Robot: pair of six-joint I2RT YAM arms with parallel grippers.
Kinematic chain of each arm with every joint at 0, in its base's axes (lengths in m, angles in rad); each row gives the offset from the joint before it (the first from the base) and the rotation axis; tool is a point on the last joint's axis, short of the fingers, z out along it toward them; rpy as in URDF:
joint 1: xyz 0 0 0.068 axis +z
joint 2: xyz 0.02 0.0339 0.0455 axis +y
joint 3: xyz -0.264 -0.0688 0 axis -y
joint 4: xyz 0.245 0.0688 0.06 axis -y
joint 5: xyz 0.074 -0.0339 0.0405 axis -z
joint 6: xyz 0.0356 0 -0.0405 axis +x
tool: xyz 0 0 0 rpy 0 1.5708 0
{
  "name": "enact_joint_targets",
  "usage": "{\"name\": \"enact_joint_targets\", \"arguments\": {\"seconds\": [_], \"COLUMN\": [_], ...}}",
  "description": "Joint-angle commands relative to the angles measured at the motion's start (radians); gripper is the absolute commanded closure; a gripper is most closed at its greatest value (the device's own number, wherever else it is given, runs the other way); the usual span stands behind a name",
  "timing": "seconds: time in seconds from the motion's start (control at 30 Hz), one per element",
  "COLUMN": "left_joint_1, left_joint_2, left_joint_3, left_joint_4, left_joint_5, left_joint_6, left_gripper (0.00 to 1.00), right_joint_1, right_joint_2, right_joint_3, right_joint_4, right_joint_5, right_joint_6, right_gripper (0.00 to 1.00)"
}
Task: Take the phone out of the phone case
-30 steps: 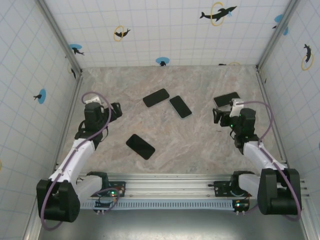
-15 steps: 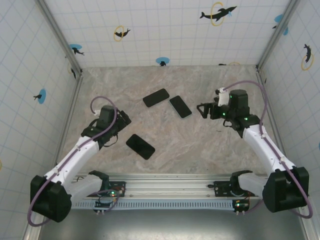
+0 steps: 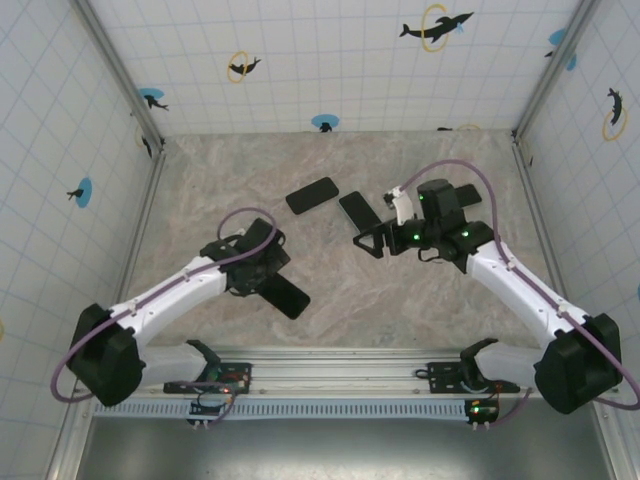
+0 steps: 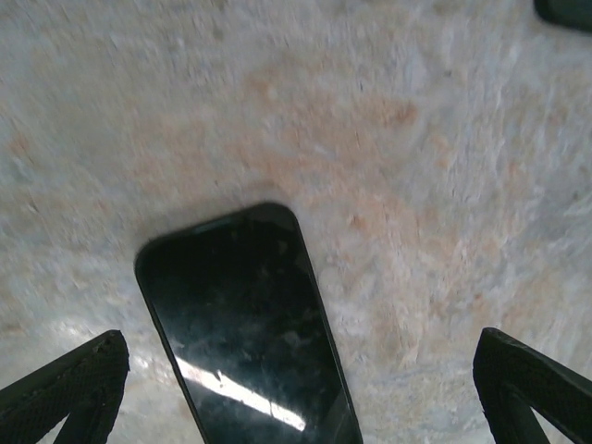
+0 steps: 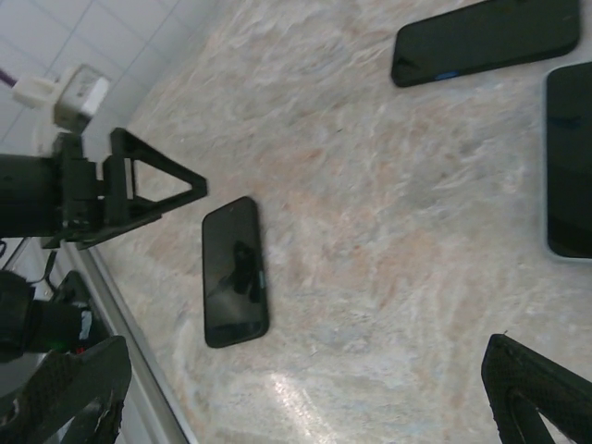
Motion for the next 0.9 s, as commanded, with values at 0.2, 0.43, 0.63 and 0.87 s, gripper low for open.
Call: {"name": "enact_joint_targets", "arguments": {"seconds": [0.2,0.43,0.63,0.87], "left_joint_1": [-0.086,-0.095,-0.097,-0.098], "left_joint_2": [0.168,0.217,0.267,0.310], "left_joint_3": [0.068,0.036,0.023,0.006], "left_joint_4": [-0.104,-0.040,-0.023,0.010], "left_joint_5": [-0.028,-0.002,0.020,0.037], "left_joint_6": [-0.177,-0.197,-0.210,-0.207], "left_gripper": [0.02,0.02,0.02,0.02], "right_joint_1": [0.045,0.045,0.042,0.038], "right_joint_2": [0.009,-0.008,-0.011,-0.006], "right_joint_3": [0.018,-0.014,-0.036,-0.049], "right_joint_4": [-0.004,-0.009,-0.003,0.002], "right_joint_5": [0.019,0.016,0.015,-0.001], "right_joint_6": [0.024,0.022,0.020,0.023], "right_gripper": [0.00,0.00,0.01,0.00]}}
